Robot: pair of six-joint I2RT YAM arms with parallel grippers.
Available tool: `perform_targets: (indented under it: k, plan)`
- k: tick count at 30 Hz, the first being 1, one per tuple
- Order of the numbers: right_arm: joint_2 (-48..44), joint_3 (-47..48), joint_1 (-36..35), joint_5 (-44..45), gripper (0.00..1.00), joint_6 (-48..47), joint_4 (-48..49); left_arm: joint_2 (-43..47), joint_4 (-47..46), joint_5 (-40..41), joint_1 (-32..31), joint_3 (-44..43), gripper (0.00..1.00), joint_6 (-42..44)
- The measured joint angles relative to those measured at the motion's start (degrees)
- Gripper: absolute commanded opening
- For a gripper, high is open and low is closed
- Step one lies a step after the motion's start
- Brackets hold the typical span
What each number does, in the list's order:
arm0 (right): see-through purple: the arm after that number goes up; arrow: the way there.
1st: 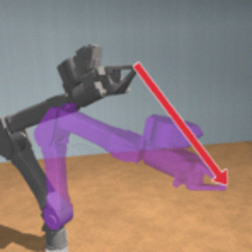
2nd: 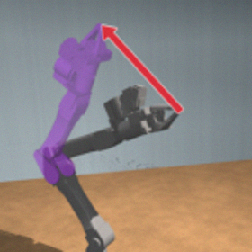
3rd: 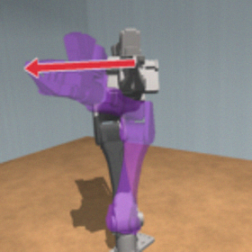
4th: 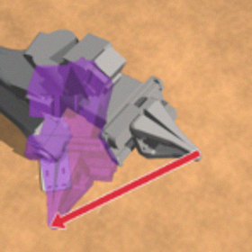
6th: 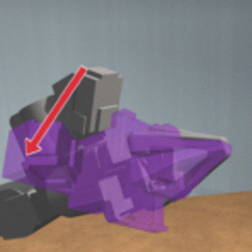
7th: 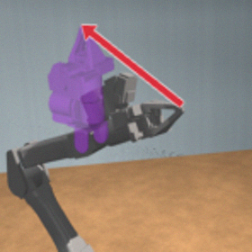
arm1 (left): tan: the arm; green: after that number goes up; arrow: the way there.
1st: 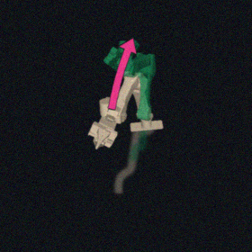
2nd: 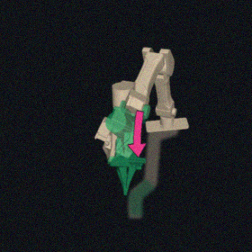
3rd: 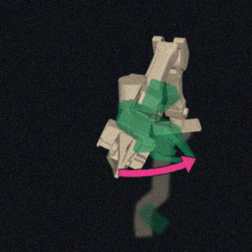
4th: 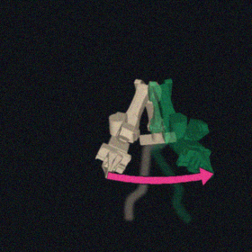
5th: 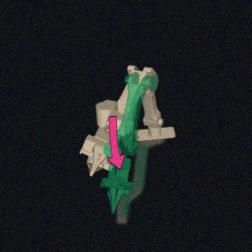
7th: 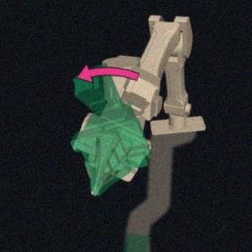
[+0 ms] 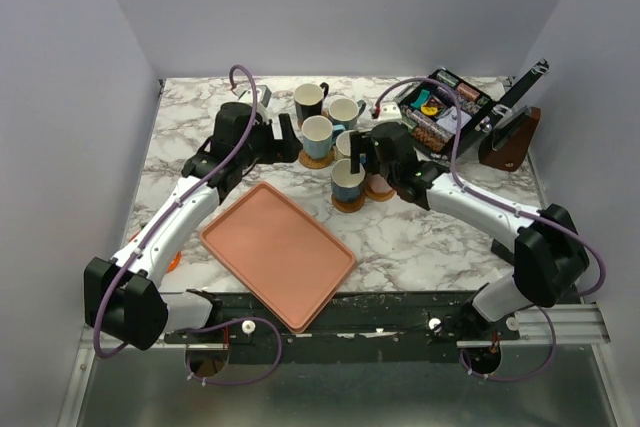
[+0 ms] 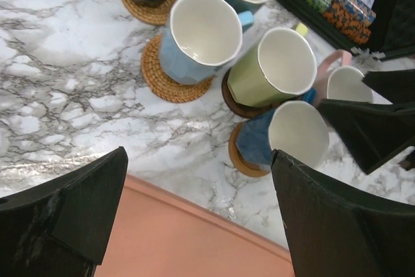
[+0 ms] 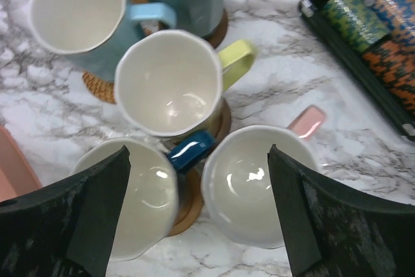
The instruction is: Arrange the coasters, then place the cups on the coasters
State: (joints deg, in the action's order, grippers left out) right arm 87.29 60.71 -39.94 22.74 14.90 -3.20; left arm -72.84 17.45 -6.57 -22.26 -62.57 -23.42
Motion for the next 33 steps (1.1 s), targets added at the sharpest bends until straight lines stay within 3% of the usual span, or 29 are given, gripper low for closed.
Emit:
perform_targets:
  k: [6,14,24,33]
  plan:
    - [-4.96,-0.59,10.62,-3.61,0.95,1.99,-0.55,0.02,-3.93,2.19,3.98,2.47,0.99,-1.99]
    - [-14.34,-3.21,24.96,-6.97,0.95,4.50,-3.50,1.99,-5.22,7.69,15.10,6.88,0.99,-5.64]
    - [-31.65,-10.88,26.21,-0.57,0.96,0.48,2.12,12.41,-6.01,24.50,15.43,1.81,0.99,-2.29]
    - [-32.74,-12.92,26.21,1.70,0.96,-3.50,6.05,14.21,-6.64,29.03,15.45,1.81,0.99,-1.66]
